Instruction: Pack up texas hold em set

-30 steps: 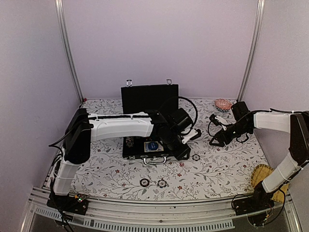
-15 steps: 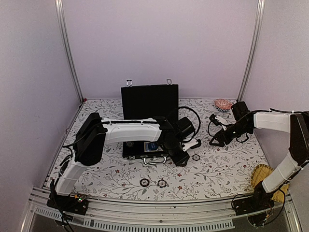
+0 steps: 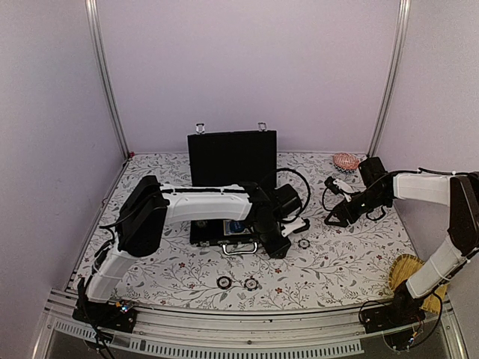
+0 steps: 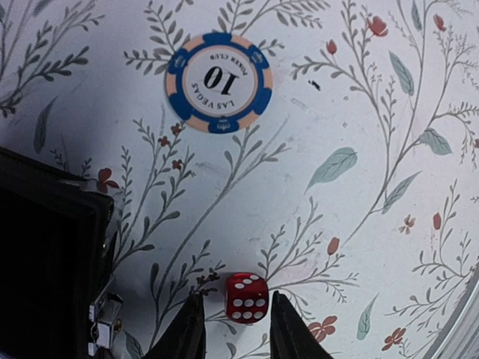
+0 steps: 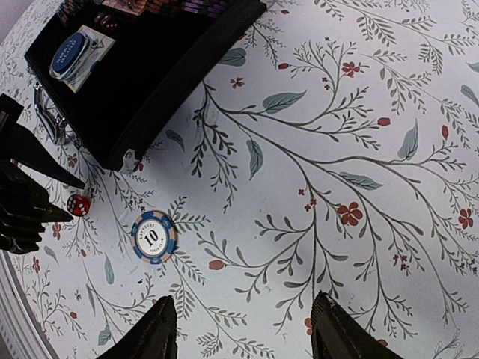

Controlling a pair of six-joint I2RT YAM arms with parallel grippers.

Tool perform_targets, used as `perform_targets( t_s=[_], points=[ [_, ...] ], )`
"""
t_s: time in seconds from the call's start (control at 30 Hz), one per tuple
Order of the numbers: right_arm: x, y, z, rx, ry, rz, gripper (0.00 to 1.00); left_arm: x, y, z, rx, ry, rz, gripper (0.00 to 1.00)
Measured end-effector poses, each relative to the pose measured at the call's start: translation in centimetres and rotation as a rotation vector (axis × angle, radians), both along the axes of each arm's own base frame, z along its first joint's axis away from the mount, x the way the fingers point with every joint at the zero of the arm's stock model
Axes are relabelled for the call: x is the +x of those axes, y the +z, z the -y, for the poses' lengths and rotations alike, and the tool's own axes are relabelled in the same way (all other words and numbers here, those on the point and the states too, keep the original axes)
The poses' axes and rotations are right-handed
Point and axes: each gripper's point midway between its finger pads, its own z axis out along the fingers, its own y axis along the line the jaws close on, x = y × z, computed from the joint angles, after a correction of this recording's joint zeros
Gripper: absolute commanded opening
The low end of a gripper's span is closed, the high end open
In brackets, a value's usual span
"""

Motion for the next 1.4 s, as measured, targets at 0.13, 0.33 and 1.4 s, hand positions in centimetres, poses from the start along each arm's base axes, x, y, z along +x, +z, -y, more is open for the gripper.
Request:
perform_targets(
  t_s=[0.13, 0.33, 1.4],
  points=[
    [0.0, 0.0, 0.0, 0.0, 0.0, 0.0, 0.62, 0.0, -0.7, -0.2, 0.018, 0.0, -0.003, 0.28],
    [0.0, 0.0, 0.0, 0.0, 0.0, 0.0, 0.62, 0.2, -0.5, 0.1, 0.011, 0.0, 0.004, 0.23],
    [0.0, 0.0, 0.0, 0.001, 0.0, 0.0, 0.62, 10.8, 11.9, -7.3, -0.071, 0.471, 0.21, 0.19]
  ],
)
